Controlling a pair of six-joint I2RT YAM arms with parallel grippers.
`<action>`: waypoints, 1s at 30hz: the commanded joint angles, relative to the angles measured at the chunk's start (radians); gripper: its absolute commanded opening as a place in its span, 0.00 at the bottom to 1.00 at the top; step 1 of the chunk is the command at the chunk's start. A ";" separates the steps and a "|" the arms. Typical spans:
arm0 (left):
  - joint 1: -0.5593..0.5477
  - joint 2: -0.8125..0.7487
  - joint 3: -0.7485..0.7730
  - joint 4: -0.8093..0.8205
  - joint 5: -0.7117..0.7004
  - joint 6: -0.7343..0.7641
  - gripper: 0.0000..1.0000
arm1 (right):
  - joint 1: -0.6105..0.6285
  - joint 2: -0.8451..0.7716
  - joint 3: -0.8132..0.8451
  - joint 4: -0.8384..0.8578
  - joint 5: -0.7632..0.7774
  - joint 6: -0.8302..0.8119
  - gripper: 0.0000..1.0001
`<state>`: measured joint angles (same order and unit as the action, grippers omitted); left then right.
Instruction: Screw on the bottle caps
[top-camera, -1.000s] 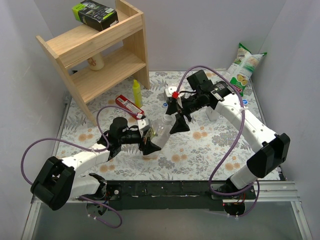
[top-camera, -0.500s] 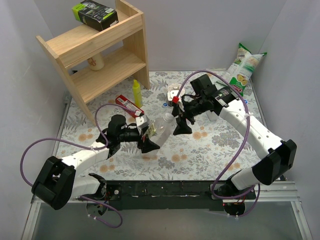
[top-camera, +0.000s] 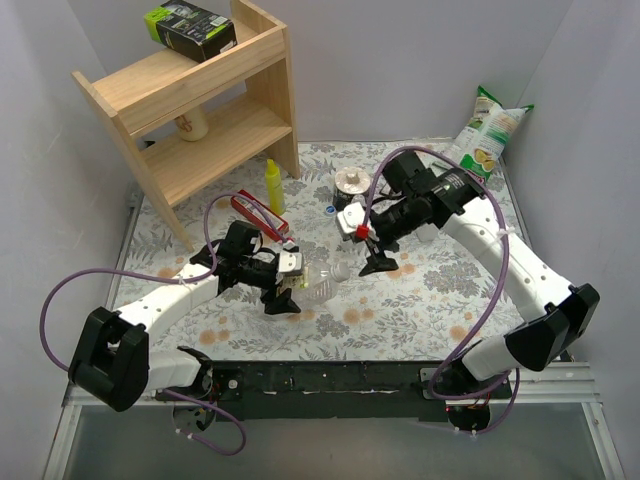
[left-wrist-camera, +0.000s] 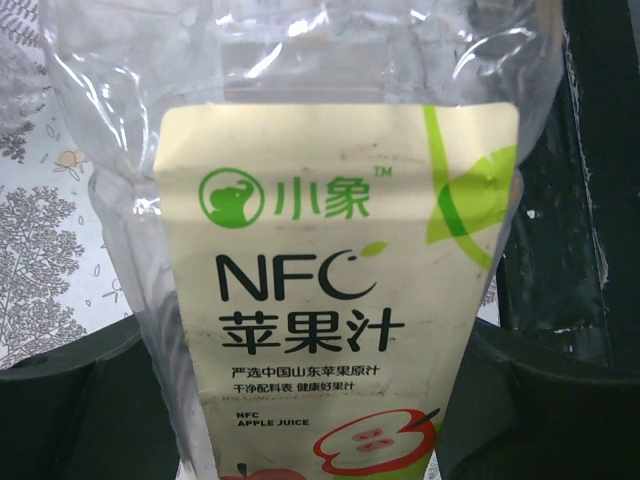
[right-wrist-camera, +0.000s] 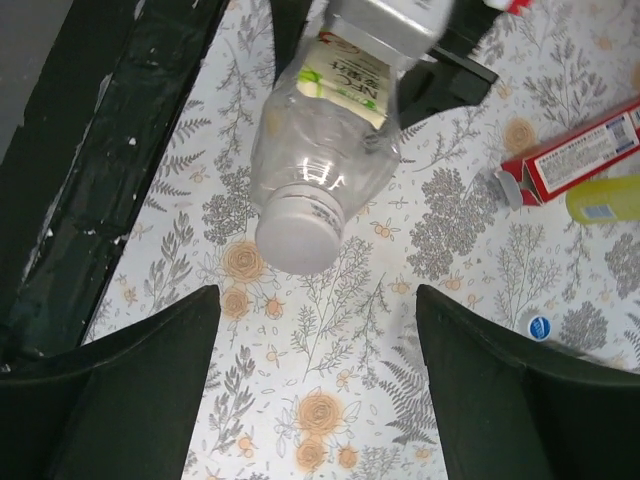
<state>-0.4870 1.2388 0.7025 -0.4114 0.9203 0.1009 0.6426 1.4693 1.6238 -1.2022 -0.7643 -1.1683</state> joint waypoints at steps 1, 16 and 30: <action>0.005 -0.019 0.037 -0.063 0.034 0.065 0.00 | 0.075 -0.079 -0.083 0.001 0.043 -0.192 0.85; 0.005 -0.042 0.051 -0.044 0.061 0.039 0.00 | 0.157 -0.190 -0.277 0.282 0.117 -0.197 0.79; 0.005 -0.035 0.071 -0.037 0.045 0.036 0.00 | 0.164 -0.132 -0.226 0.228 0.071 -0.228 0.35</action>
<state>-0.4870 1.2179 0.7399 -0.4660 0.9470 0.1333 0.7994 1.3109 1.3464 -0.9321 -0.6537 -1.3899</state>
